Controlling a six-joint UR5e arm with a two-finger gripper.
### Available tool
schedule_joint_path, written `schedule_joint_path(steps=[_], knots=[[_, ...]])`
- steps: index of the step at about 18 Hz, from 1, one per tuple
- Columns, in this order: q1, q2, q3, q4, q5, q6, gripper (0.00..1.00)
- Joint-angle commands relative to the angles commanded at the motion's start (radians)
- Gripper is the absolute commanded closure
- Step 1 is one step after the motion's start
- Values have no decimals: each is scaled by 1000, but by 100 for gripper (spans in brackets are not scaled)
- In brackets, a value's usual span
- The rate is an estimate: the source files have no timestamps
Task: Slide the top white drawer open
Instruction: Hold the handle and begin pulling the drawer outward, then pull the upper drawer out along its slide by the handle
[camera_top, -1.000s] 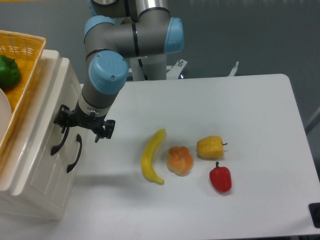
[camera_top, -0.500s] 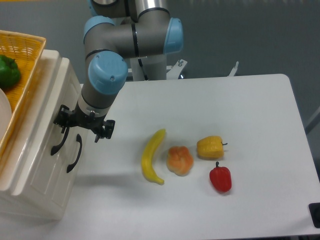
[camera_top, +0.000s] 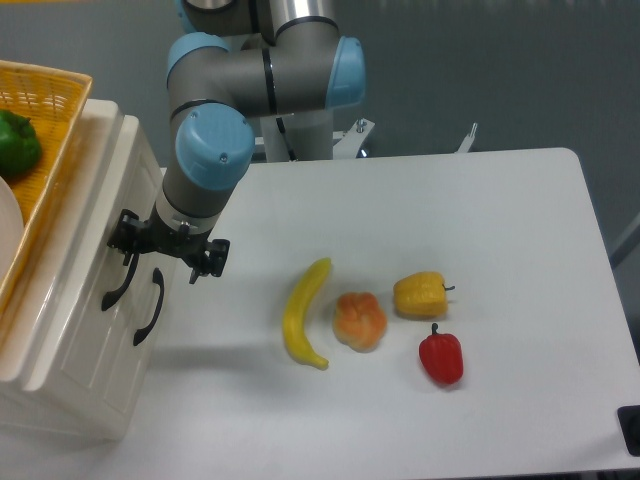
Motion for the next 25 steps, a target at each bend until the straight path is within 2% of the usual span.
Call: schedule_joint_path(steps=[25], knots=[[18, 3, 6, -2, 71, -8, 0]])
